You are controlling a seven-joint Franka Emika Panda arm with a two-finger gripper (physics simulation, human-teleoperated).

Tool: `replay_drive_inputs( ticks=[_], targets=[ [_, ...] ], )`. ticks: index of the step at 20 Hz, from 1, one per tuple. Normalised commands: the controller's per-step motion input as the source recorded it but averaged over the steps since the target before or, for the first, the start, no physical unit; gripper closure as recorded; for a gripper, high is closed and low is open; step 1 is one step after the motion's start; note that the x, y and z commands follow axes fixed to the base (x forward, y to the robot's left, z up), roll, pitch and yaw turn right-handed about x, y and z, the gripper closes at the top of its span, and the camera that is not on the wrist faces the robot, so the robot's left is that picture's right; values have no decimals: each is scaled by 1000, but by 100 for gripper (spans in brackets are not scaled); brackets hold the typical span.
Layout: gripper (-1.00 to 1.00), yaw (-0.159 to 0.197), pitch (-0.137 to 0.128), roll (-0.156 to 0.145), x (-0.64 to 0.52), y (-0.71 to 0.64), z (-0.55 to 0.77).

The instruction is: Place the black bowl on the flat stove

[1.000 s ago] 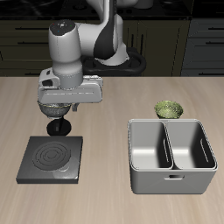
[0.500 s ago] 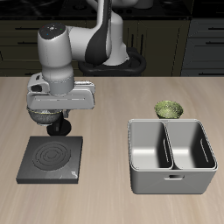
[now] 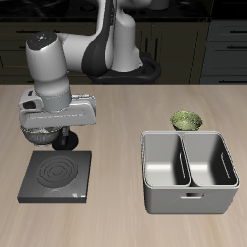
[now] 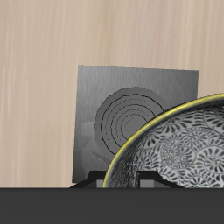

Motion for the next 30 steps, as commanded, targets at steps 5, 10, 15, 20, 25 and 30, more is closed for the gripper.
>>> replay_drive_inputs(
  ticks=[5, 10, 15, 20, 25, 30],
  targets=[
    [100, -7, 9, -41, 118, -340, -96],
    [100, -21, 10, -57, 139, -303, -97],
    [100, -14, -2, 4, 49, 80, -83],
    [100, 4, 8, 19, 86, 187, -136],
    [100, -6, 15, 52, 36, 345, -198],
    [100, -19, 11, 47, 6, 325, -136]
  ],
)
